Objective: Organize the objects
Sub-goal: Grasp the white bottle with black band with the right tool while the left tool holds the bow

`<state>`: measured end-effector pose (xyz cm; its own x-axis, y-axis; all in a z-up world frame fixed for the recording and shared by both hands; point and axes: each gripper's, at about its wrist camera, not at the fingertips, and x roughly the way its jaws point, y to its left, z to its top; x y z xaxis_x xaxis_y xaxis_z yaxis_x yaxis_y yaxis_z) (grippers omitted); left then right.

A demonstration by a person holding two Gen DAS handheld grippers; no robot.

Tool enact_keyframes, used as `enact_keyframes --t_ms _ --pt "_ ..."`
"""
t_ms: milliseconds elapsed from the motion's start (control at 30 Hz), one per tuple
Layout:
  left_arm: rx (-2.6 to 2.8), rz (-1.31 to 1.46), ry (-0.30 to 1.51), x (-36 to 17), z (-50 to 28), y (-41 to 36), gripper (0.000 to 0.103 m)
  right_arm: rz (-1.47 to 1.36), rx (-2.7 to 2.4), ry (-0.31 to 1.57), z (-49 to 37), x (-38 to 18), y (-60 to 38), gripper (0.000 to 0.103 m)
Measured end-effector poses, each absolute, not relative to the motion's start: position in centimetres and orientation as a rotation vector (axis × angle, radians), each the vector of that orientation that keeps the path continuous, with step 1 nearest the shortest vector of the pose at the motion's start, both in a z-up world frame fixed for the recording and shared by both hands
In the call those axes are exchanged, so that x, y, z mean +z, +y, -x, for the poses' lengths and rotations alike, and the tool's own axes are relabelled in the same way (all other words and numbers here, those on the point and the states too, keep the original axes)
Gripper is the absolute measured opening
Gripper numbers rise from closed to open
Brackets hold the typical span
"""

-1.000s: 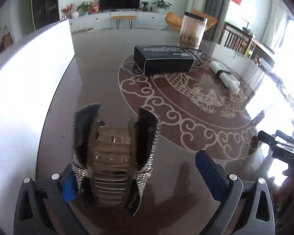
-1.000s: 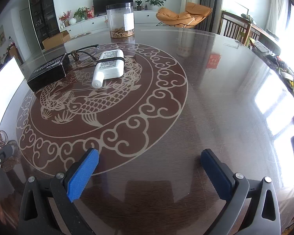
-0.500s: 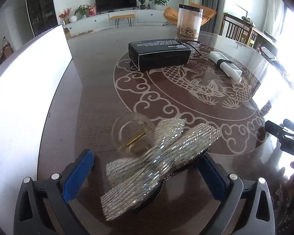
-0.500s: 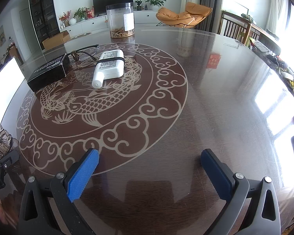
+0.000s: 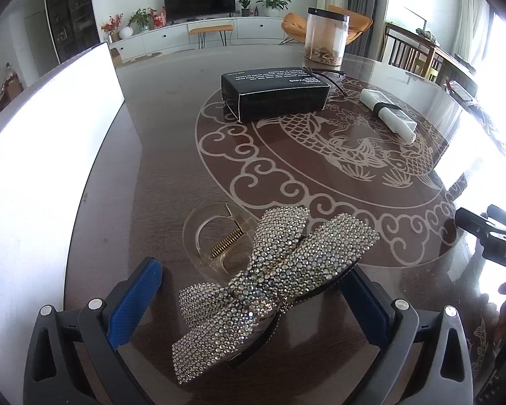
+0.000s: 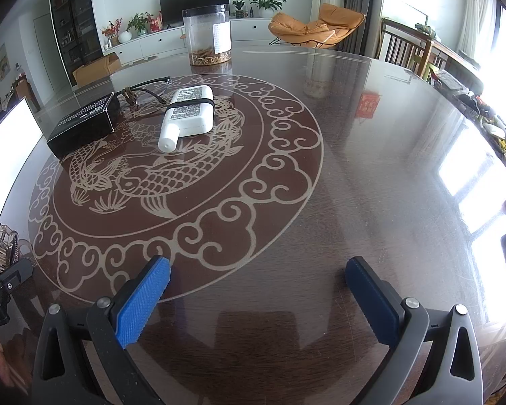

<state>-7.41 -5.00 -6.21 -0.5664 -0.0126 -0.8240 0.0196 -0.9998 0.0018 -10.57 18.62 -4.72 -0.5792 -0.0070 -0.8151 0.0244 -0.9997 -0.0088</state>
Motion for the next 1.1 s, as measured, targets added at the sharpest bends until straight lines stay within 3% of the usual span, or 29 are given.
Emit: enact_keyframes --t_ms 67,200,433,533,567,600,1100 --pt "-2.765 -1.454 0.013 -6.1 7.4 -5.3 0.103 -1.462 -2.715 0.032 11.8 -4.8 18.4 0.103" --pt "-2.764 -1.454 0.013 -6.1 7.5 -5.3 0.103 -1.444 -2.618 -0.146 15.4 -3.5 17.4 0.103" --pt "-2.764 -1.453 0.013 -6.1 7.5 -5.3 0.103 -1.546 -2.575 -0.023 24.7 -4.2 12.5 0.099" --pt "-2.766 -1.455 0.013 -6.2 7.5 -5.3 0.103 -1.496 -2.624 0.112 25.9 -4.5 11.3 0.085" --pt "-2.765 -1.454 0.013 -6.1 7.5 -5.3 0.103 -1.467 -2.638 0.120 25.8 -4.4 11.4 0.065" --pt "-2.765 -1.455 0.013 -6.1 7.5 -5.3 0.103 -1.459 -2.640 0.113 25.7 -4.3 11.5 0.054" --pt "-2.765 -1.454 0.013 -6.2 7.5 -5.3 0.103 -1.280 -2.663 0.152 7.6 -4.8 15.2 0.054"
